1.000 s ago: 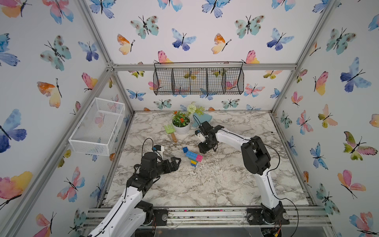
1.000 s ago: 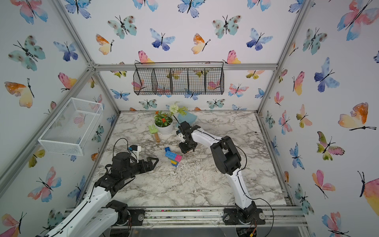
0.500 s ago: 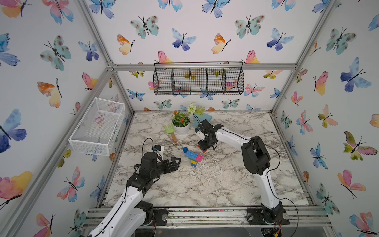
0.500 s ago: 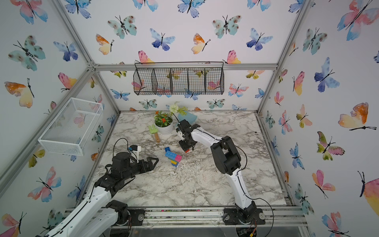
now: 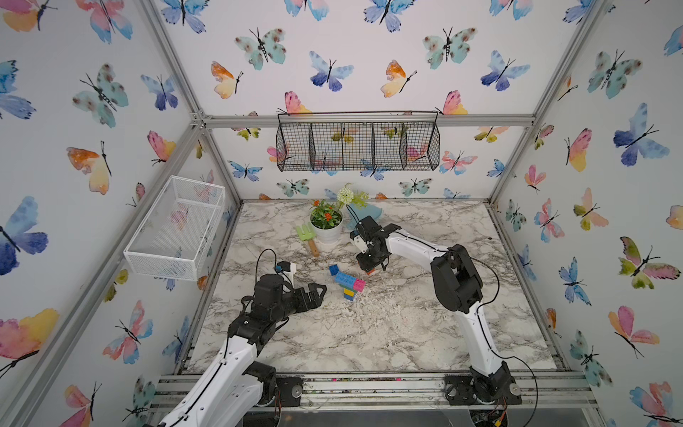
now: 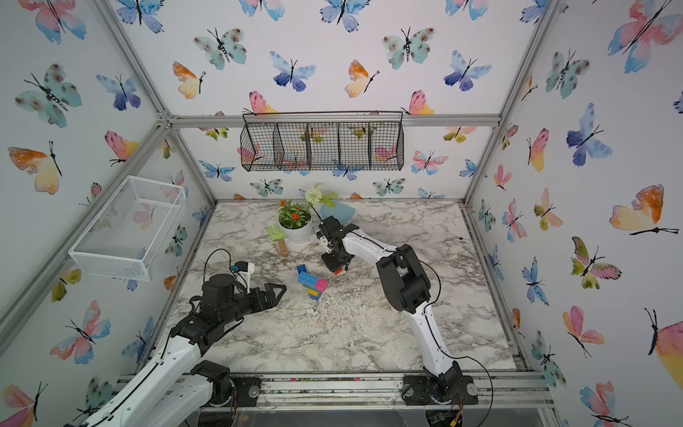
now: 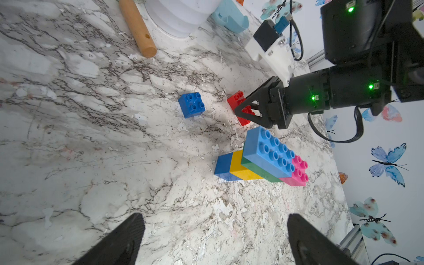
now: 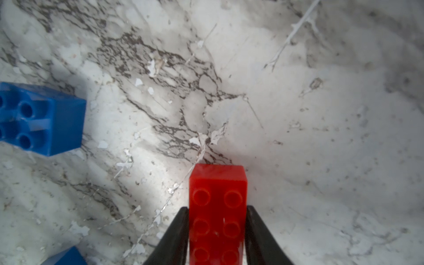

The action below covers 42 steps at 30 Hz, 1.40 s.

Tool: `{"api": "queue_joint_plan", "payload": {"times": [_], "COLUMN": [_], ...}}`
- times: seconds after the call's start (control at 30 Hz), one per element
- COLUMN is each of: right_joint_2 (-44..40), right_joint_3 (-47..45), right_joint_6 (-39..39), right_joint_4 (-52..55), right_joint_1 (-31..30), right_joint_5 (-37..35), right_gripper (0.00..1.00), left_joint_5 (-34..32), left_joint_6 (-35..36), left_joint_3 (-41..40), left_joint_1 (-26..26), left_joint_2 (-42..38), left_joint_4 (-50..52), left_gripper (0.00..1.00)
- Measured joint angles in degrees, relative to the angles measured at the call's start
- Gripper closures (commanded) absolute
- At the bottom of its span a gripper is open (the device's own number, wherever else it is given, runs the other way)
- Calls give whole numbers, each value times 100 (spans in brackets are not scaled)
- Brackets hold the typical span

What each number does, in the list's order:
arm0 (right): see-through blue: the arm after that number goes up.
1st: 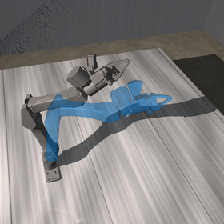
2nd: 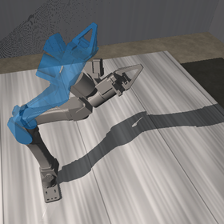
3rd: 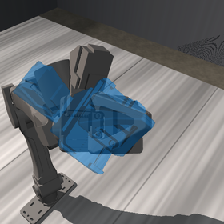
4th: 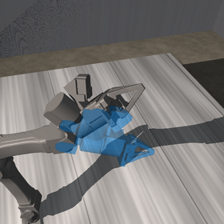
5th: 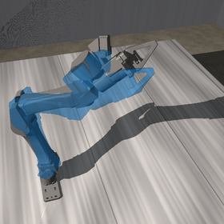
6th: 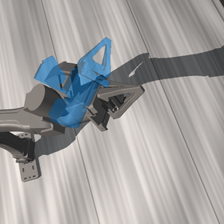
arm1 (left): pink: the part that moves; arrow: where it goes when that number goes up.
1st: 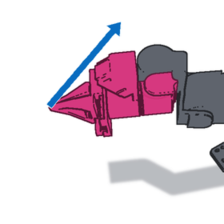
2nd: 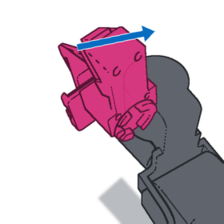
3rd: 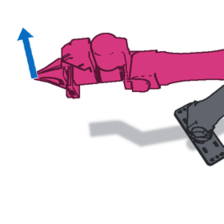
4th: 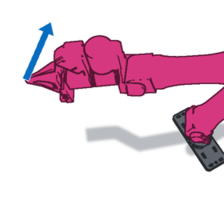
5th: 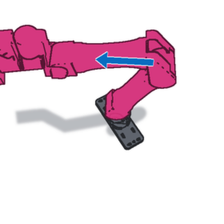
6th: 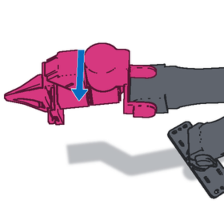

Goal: Assemble a spoon with lego
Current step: Pick up the lego brick from the center of the board.

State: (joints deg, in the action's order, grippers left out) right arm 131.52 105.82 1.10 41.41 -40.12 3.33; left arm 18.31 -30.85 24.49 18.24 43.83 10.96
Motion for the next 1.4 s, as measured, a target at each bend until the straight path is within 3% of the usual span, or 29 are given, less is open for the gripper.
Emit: {"api": "queue_joint_plan", "payload": {"times": [0.4,0.7,0.97,1.4], "right_joint_2": [-55,-1228,-2142,-1801], "right_joint_3": [11,-13,138,323], "right_joint_6": [-9,-225,-525,-841], "right_joint_4": [70,514,817,1351], "right_joint_1": [0,0,-90,-1211], "right_joint_5": [-173,-516,-166,144], "right_gripper": [89,90,91,93], "left_joint_5": [0,4,4,0], "left_joint_6": [2,-11,-72,-334], "left_joint_3": [0,0,0,-284], "left_joint_1": [0,0,0,0], "left_joint_2": [-2,-105,-361,-887], "left_joint_4": [0,0,28,234], "left_gripper": [0,1,1,2]}}
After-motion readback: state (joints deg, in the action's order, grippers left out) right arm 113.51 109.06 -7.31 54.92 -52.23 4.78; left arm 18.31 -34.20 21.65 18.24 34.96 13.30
